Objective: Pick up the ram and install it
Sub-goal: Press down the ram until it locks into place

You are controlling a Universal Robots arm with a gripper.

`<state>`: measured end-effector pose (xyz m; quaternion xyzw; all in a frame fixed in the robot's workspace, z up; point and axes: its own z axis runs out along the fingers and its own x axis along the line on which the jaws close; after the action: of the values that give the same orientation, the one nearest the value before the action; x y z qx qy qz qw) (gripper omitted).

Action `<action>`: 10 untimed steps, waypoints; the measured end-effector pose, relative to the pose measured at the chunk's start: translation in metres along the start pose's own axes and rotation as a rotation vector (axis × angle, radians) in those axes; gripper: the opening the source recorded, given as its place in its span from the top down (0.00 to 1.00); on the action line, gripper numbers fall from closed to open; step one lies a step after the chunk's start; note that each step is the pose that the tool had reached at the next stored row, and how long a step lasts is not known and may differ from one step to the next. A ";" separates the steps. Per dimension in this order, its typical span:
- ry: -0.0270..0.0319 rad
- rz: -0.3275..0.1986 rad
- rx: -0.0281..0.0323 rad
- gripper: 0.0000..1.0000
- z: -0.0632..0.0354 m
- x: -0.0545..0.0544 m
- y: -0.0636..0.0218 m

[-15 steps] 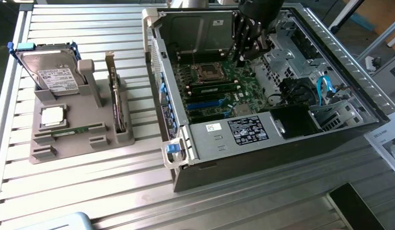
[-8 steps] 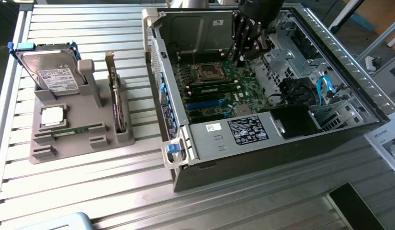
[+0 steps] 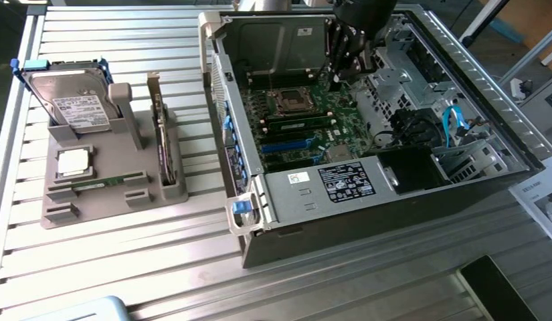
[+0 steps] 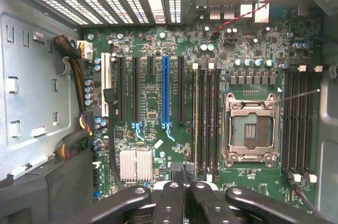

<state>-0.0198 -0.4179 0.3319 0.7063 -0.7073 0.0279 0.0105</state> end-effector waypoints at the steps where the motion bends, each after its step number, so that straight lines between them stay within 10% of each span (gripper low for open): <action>1: 0.0000 0.000 0.0000 0.89 0.0000 0.000 0.0000; 10: -0.0039 0.000 -0.0003 0.89 0.0007 0.001 -0.0114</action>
<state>-0.0083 -0.4185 0.3315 0.7063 -0.7074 0.0264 0.0092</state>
